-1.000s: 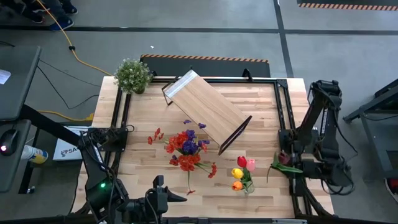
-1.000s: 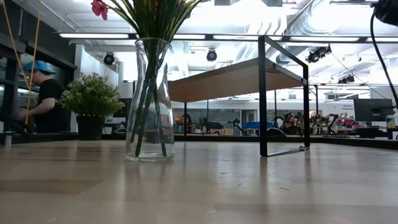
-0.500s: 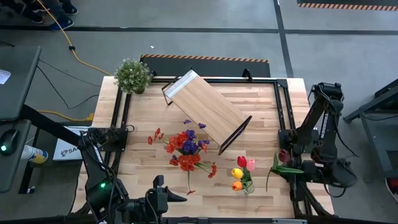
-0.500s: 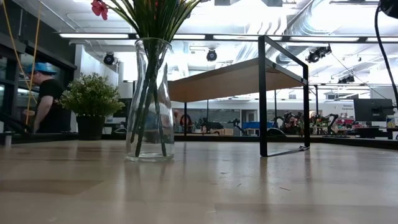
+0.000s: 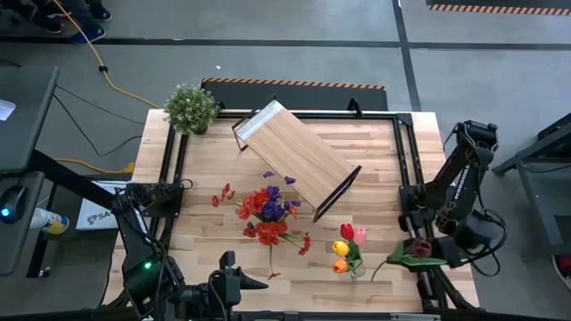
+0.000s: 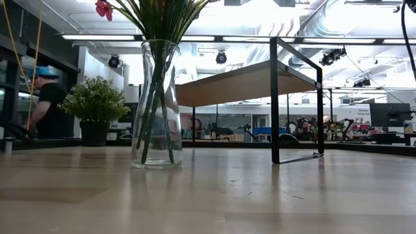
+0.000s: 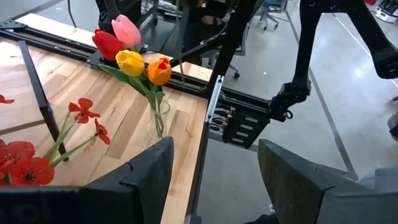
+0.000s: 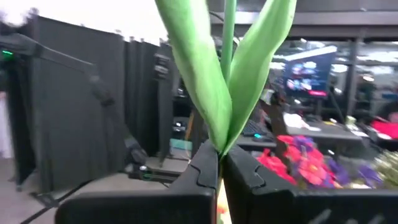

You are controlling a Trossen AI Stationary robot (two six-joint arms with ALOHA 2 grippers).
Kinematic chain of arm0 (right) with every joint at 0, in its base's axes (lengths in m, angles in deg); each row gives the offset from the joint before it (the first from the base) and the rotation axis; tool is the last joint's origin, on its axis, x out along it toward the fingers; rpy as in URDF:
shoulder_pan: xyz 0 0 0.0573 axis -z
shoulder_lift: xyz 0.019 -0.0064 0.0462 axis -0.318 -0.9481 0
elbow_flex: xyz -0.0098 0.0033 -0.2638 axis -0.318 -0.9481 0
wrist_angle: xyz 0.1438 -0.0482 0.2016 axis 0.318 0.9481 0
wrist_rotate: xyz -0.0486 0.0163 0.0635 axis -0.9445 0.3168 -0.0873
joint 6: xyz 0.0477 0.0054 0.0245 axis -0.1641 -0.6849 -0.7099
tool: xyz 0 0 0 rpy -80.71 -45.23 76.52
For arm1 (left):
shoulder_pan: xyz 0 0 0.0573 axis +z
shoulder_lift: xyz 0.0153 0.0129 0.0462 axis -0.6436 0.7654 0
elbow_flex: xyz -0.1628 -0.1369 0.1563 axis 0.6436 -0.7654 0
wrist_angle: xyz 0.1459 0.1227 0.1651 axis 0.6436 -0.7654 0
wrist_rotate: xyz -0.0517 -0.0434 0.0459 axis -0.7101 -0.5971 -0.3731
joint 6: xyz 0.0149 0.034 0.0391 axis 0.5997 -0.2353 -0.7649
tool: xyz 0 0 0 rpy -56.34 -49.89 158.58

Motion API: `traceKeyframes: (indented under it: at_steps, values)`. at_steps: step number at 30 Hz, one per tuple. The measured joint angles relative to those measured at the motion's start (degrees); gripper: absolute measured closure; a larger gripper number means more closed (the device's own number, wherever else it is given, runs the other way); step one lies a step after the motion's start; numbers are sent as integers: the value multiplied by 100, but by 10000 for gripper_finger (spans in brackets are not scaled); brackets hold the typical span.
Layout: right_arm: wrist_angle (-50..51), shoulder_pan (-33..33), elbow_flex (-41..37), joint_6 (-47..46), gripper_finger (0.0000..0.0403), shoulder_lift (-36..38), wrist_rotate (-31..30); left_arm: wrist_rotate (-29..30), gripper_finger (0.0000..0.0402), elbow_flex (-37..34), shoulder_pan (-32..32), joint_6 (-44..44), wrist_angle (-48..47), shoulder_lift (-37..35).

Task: Pick and place flowers into a vace then onto a shelf
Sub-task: Put the dark red tulip into the right transparent vase

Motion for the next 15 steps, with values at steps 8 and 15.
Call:
traceKeyframes:
  at_steps: [8,15]
  values:
    - [-11,336,0,-46,403,-356,210,0,135,-2,0,0,0,0]
    - [95,420,0,60,403,-446,-300,0,135,-1,0,2,11,0]
